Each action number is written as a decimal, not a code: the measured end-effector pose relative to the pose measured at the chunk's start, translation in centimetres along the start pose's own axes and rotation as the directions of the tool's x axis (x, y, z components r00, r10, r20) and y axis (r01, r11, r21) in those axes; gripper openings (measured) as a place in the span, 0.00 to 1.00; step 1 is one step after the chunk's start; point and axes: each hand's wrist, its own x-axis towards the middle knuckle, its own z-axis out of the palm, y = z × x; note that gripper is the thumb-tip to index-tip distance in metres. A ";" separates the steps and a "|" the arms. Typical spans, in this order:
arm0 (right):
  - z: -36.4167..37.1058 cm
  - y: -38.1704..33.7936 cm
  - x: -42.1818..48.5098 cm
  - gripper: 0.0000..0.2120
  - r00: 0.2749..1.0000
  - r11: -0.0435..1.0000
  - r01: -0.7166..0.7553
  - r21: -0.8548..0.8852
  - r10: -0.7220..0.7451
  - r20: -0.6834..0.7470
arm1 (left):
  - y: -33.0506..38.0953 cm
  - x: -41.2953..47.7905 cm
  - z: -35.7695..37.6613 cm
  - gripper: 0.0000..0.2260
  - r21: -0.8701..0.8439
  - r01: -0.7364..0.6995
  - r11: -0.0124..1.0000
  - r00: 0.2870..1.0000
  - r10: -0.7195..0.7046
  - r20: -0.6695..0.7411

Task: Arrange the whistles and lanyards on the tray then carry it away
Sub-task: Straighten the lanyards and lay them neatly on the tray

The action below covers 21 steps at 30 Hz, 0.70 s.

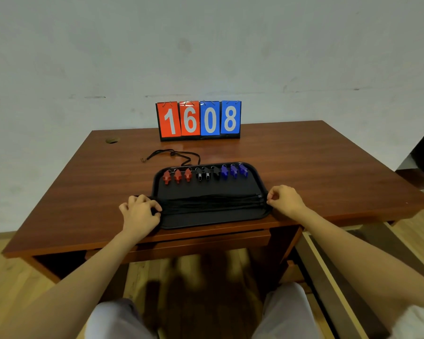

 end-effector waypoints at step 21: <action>4.1 -14.4 6.4 0.10 0.888 0.887 0.453 -0.090 -0.440 0.131 | 5.1 6.4 -0.5 0.13 -0.010 -0.239 0.971 0.971 0.239 0.007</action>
